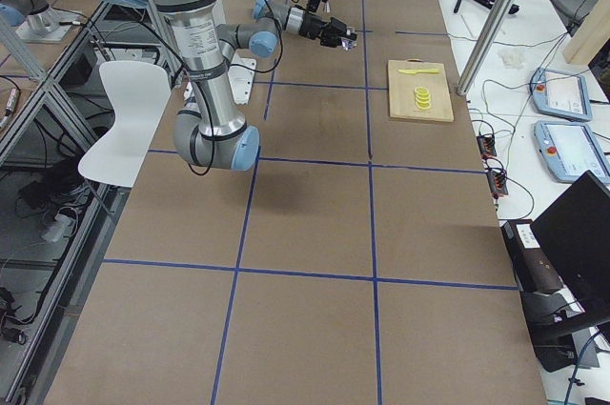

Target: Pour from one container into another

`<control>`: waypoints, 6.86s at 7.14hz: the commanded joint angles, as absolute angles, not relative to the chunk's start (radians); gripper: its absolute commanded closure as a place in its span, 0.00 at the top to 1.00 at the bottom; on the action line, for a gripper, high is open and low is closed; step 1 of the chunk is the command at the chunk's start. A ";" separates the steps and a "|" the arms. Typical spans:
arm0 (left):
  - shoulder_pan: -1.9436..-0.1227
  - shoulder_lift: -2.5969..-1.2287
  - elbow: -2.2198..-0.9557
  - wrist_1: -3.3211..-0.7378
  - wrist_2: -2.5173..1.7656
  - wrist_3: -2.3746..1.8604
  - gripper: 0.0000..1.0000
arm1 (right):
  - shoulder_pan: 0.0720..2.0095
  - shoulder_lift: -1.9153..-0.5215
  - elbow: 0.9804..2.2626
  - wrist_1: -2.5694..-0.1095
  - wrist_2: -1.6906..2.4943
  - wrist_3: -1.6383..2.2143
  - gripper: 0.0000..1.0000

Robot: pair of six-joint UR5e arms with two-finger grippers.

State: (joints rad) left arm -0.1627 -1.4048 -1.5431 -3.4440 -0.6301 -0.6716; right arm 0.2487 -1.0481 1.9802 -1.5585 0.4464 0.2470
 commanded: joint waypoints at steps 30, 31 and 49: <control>-0.163 -1.448 -1.476 -3.369 -0.776 -0.686 0.00 | 0.249 -1.077 1.985 -1.557 0.440 0.268 0.00; -0.161 -1.448 -1.470 -3.369 -0.776 -0.686 0.00 | 0.249 -1.077 1.985 -1.557 0.440 0.268 0.00; -0.164 -1.443 -1.485 -3.389 -0.787 -0.684 1.00 | 0.247 -1.085 1.991 -1.557 0.440 0.268 0.00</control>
